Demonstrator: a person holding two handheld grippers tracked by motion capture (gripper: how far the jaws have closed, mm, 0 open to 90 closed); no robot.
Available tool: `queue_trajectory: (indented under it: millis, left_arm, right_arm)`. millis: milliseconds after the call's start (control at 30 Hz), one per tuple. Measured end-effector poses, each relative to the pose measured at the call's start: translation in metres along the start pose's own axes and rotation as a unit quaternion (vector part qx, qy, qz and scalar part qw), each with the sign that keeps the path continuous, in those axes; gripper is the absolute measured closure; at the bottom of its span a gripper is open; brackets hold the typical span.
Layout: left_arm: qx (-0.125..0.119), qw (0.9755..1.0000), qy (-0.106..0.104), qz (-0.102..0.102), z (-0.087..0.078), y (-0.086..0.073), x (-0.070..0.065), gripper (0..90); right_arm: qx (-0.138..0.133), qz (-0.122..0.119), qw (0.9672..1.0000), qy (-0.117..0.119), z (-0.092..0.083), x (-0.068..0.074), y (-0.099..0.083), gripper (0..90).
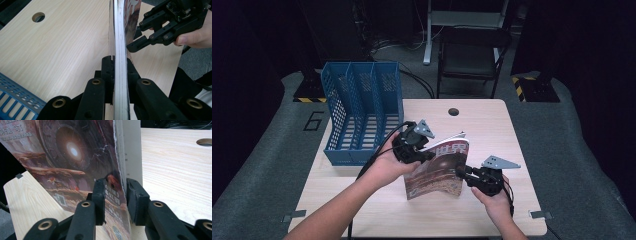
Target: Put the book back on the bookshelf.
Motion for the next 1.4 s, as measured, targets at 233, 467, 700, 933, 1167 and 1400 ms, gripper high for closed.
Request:
queue_trajectory:
  millis: [233,467,700,933,1167,1400]
  left_arm:
    - [0.002,1.0000,0.001,0.005,0.0000,0.0004,0.0008,83.2]
    - [0.013,0.9999,-0.003,0.010,-0.0003,0.0018,0.0001,83.4]
    - [0.022,0.9997,-0.004,0.012,-0.0005,0.0027,0.0003,83.4]
    - [0.038,0.9991,-0.009,0.017,-0.0013,0.0038,-0.0016,83.3]
    - [0.035,0.9992,-0.001,0.017,-0.0009,0.0042,-0.0009,83.4]
    - [0.032,0.9993,0.003,0.017,0.0000,0.0049,-0.0006,83.7]
  right_arm:
    - [0.000,-0.001,1.0000,0.000,0.0004,-0.0023,-0.0002,67.0]
    - [0.001,0.001,1.0000,0.000,0.0008,-0.0038,-0.0009,64.5]
    - [0.001,0.002,1.0000,0.001,0.0005,-0.0041,-0.0010,64.3]
    - [-0.001,0.004,1.0000,0.000,0.0000,-0.0043,-0.0008,64.3]
    - [-0.001,0.004,1.0000,-0.001,-0.0001,-0.0047,-0.0008,64.0]
    - [0.000,0.011,0.9999,0.003,0.0010,-0.0044,-0.0013,60.4]
Point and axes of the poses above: each handheld gripper's, and its own axes: z roughly forward along the jaws, y roughly out of its top, x roughly to its left, the point moved 7 cm from there along z, roughly forward along the jaws, and after that the axes turned 8 degrees about x, right-handed, at the moved point
